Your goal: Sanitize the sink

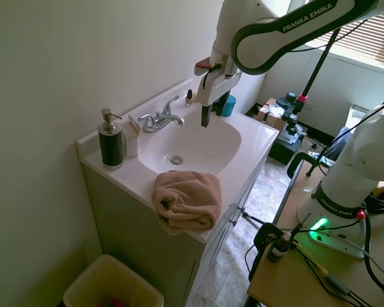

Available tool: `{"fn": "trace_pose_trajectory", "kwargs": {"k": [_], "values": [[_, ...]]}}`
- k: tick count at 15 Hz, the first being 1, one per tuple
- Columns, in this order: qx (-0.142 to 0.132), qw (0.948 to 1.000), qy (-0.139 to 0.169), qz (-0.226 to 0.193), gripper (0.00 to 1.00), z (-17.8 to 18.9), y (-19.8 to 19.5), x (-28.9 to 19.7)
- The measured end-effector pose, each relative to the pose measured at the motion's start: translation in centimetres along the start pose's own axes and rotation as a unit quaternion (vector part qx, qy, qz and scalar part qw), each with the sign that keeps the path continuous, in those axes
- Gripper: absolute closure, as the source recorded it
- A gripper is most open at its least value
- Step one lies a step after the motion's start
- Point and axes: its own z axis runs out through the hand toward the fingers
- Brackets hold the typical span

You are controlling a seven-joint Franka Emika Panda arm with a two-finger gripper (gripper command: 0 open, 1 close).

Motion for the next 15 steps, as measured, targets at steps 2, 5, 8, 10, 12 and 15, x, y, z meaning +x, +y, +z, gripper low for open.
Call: {"fn": "trace_pose_trajectory", "kwargs": {"k": [2, 5, 8, 10, 12, 15], "values": [[0.003, 1.0, -0.003, -0.001, 0.0, 0.0, 0.0, 0.0], [0.024, 0.9993, -0.025, -0.01, 0.0, 0.2, -2.5, -3.8], [0.028, 0.9981, -0.048, -0.028, 0.0, 0.6, -5.5, -11.1], [0.019, 0.9972, -0.062, -0.037, 0.0, 2.0, -6.1, -15.6], [0.009, 0.9973, -0.061, -0.04, 0.0, 4.4, -5.8, -19.4], [0.006, 0.9975, -0.056, -0.042, 0.0, 8.0, -5.8, -22.4]]}}
